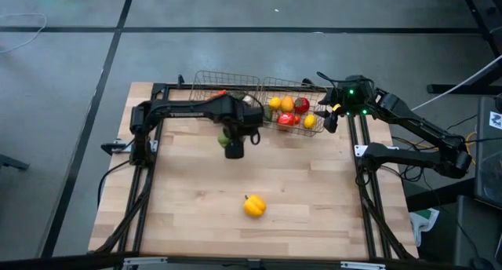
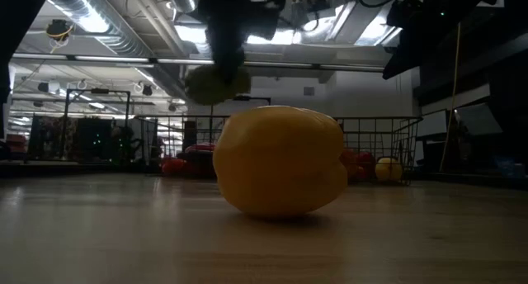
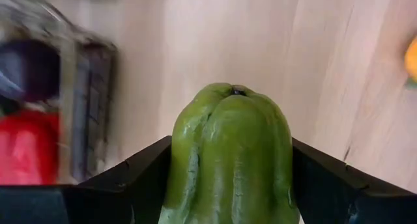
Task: Sort produce into baskets
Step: Put the green chayote into the left golden wire basket
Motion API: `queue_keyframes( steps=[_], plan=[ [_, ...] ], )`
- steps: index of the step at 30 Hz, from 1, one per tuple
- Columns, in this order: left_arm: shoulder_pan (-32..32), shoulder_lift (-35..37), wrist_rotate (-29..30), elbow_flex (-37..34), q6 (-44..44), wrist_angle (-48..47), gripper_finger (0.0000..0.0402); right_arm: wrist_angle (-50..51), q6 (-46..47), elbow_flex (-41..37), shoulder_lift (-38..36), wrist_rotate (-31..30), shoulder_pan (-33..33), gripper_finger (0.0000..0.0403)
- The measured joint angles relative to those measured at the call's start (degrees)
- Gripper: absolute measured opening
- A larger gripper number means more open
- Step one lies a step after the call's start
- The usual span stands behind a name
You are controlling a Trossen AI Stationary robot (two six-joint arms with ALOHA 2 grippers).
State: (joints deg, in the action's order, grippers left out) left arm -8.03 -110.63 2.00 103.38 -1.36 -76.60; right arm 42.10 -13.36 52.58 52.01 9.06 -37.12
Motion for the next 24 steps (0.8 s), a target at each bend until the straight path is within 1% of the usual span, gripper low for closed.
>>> queue_keyframes(
  steps=[5,9,13,18,24],
  plan=[
    [-1.76,0.00,0.00,6.09,-0.10,1.55,0.0266,-0.01,0.00,0.00,0.00,0.00,-0.02,0.0204],
    [-3.92,0.02,0.04,9.08,-1.15,4.36,0.0267,-0.01,-0.58,0.00,0.00,0.00,0.00,0.0204],
    [-6.71,0.02,0.05,9.46,-3.19,9.17,0.0267,-0.06,-0.55,0.00,0.00,0.00,0.00,0.0204],
    [-11.40,0.00,0.65,9.46,-5.49,12.63,0.0267,-0.08,-0.51,0.00,0.00,0.00,-0.01,0.0204],
    [-17.65,0.00,1.92,9.44,-6.24,16.36,0.0267,-0.12,-0.49,0.00,0.00,0.00,0.00,0.0204]
  ],
)
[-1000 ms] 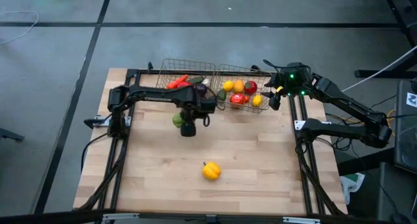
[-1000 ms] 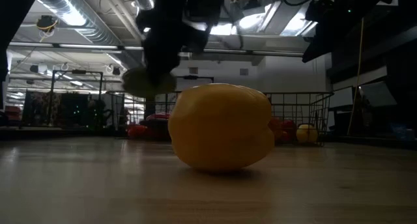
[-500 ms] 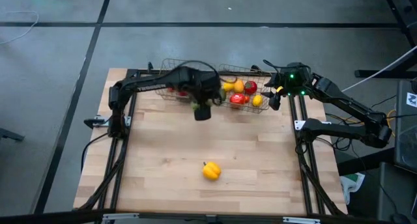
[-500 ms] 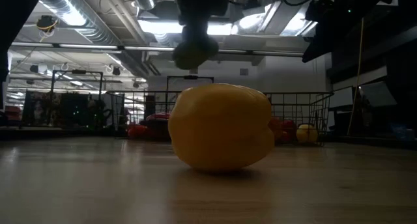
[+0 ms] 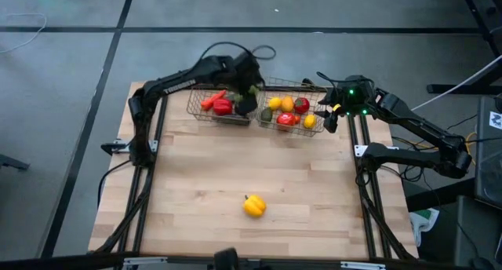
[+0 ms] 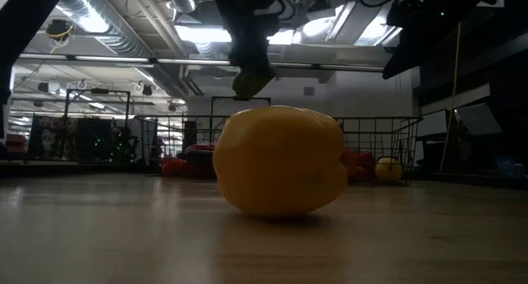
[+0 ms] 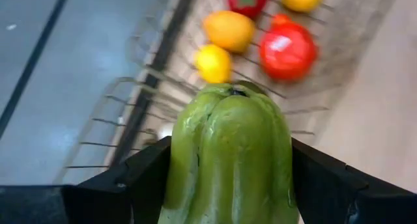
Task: Sort produce into baskets
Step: Put the green chayote into the left golden wire basket
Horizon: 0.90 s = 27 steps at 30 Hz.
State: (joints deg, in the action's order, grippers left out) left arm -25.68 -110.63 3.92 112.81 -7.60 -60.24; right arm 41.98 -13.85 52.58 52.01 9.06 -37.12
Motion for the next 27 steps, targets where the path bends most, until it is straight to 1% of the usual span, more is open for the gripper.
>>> queue_keyframes(
  steps=[5,10,17,24,27],
  plan=[
    [-4.53,-0.94,-0.01,-0.49,0.25,3.26,0.0267,-0.10,0.02,0.00,0.00,0.00,-0.01,0.0204],
    [-7.65,-1.95,-0.24,-3.91,0.87,5.82,0.0267,-0.13,0.04,0.00,0.00,0.00,-0.02,0.0204],
    [-10.10,-2.01,-0.36,-12.25,-0.75,9.94,0.0267,-0.31,0.04,0.00,0.00,-0.02,-0.02,0.0204],
    [-10.90,-2.01,-0.33,-19.87,-5.83,19.06,0.0267,-0.28,0.04,0.00,0.00,-0.48,-0.02,0.0204],
    [-10.87,-2.01,-0.36,-22.29,-6.73,22.25,0.0267,-0.30,0.04,0.00,0.00,-0.48,-0.02,0.0204]
  ],
)
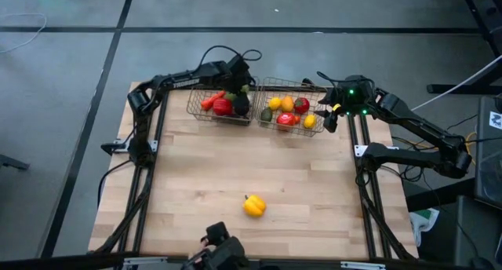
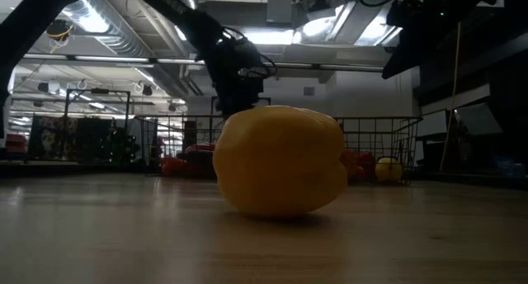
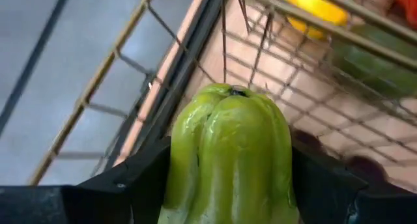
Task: Sort produce into baskets
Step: Put the green chayote into the left golden wire basket
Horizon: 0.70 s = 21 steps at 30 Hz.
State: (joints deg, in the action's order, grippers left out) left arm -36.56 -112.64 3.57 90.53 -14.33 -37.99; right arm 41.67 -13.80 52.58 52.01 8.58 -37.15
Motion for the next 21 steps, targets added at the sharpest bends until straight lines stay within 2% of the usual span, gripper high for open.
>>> queue_keyframes(
  steps=[2,7,14,21],
  plan=[
    [0.02,0.00,0.04,-1.71,-0.17,3.44,0.0267,0.00,0.00,0.00,0.00,0.01,0.00,0.0204],
    [0.02,-0.46,0.64,-2.22,0.92,5.31,0.0267,0.00,0.00,0.00,0.00,0.00,0.00,0.0204],
    [0.44,-0.76,10.51,-2.22,2.61,6.55,0.0267,0.00,0.00,0.00,0.00,0.00,0.02,0.0204],
    [0.46,-0.76,11.35,-2.22,4.76,7.12,0.0267,0.02,0.00,0.00,0.00,0.00,0.02,0.0204]
  ],
)
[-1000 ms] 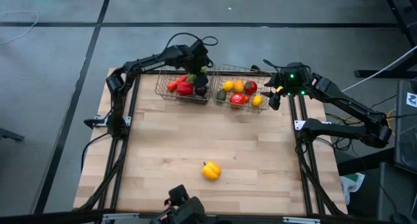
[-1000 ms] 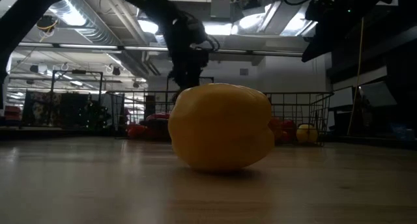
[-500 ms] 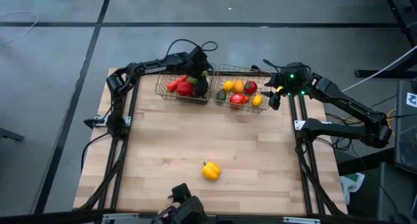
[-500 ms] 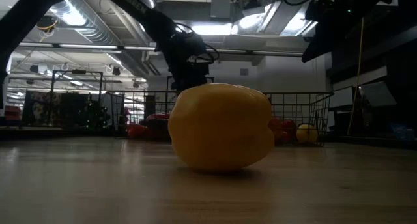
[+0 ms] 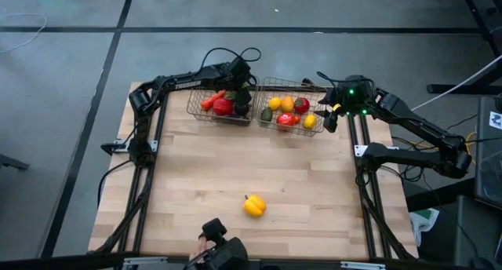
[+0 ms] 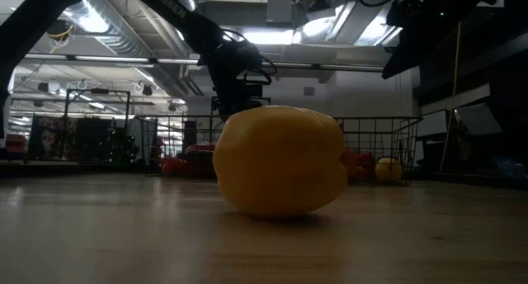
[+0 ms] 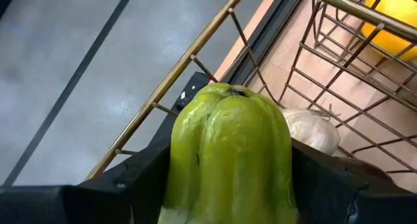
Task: Sort produce into baskets
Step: Put the green chayote into the left golden wire basket
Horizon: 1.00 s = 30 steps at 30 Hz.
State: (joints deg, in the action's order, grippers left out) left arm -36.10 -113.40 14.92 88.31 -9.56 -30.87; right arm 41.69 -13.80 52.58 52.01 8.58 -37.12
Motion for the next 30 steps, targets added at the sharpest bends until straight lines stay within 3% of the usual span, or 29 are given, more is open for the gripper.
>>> queue_keyframes(
  steps=[30],
  plan=[
    [0.21,0.00,-2.09,0.00,9.84,-0.11,0.0272,0.00,0.00,0.00,0.00,0.00,0.00,0.0204]
  ],
)
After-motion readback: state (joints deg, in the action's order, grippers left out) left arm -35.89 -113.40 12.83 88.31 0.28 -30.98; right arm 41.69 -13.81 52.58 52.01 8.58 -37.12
